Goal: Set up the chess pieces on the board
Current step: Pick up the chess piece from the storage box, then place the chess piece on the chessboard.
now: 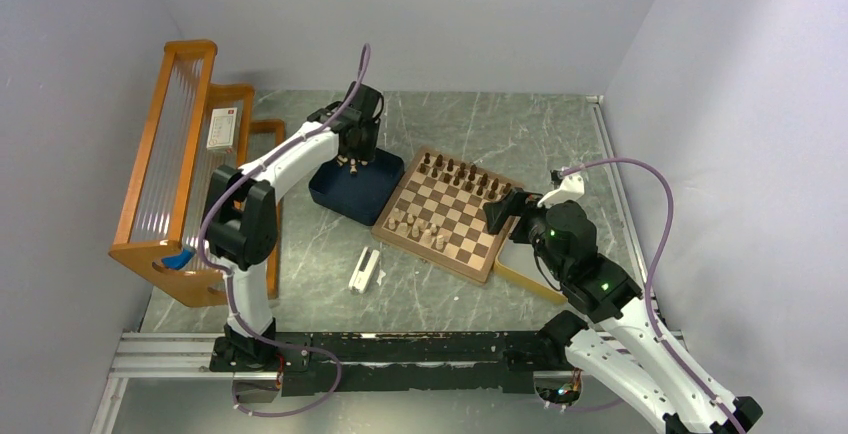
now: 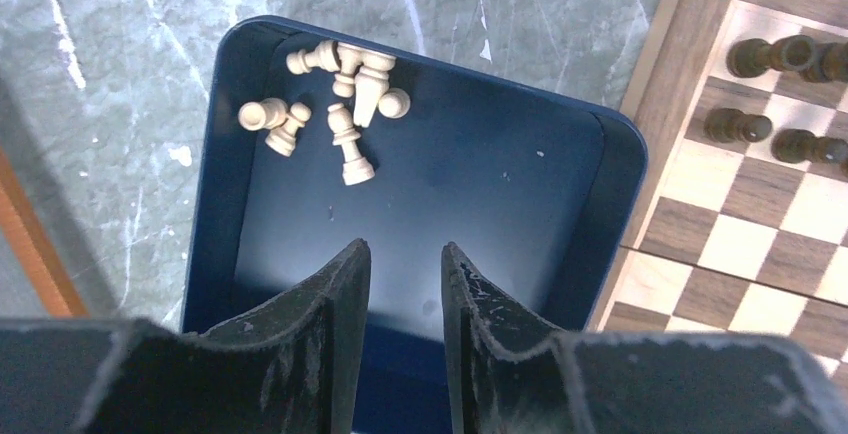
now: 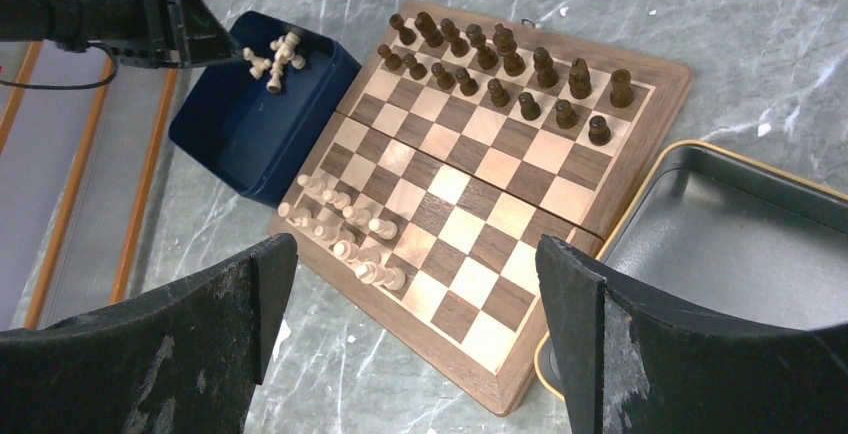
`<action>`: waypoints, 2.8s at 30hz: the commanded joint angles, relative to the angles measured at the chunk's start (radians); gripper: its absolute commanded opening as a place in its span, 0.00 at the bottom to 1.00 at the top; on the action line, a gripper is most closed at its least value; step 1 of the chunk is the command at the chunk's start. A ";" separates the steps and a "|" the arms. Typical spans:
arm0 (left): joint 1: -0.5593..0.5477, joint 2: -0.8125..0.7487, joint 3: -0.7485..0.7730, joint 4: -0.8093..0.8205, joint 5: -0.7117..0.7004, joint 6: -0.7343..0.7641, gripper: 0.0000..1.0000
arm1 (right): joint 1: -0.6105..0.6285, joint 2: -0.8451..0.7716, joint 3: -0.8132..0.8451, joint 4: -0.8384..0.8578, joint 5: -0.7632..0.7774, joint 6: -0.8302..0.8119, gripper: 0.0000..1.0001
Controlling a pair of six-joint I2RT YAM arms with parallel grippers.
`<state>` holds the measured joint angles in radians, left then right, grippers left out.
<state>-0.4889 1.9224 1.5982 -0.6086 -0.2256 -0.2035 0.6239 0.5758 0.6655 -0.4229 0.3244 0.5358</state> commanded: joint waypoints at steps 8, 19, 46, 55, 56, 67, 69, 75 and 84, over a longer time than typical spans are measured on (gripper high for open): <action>0.048 0.127 0.007 0.100 -0.021 -0.059 0.37 | 0.004 -0.015 -0.012 0.012 0.003 0.004 0.94; 0.083 0.171 -0.031 0.133 -0.020 -0.055 0.38 | 0.004 -0.007 -0.002 0.021 0.003 -0.022 0.95; 0.119 0.164 -0.045 0.062 0.132 -0.024 0.19 | 0.004 0.024 -0.017 0.082 -0.115 0.035 0.94; 0.118 0.042 -0.066 0.020 0.238 0.038 0.15 | 0.003 0.130 -0.044 0.189 -0.185 0.056 0.94; 0.118 0.026 -0.073 0.019 0.254 0.046 0.15 | 0.003 0.151 -0.042 0.195 -0.184 0.050 0.94; 0.078 -0.225 -0.268 0.188 0.526 0.141 0.18 | -0.011 0.480 0.137 0.280 -0.347 0.012 0.92; 0.047 -0.260 -0.296 0.213 0.549 0.178 0.19 | -0.021 0.524 0.166 0.321 -0.421 0.026 0.86; -0.064 -0.313 -0.309 0.208 0.553 0.264 0.18 | -0.141 0.670 0.227 0.483 -0.676 0.139 0.47; -0.147 -0.397 -0.370 0.275 0.593 0.324 0.18 | -0.235 0.937 0.396 0.407 -1.082 0.047 0.48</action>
<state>-0.6212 1.5711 1.2533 -0.4061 0.3202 0.0666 0.3908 1.4540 0.9848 0.0376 -0.5304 0.6533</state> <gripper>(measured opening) 0.199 0.463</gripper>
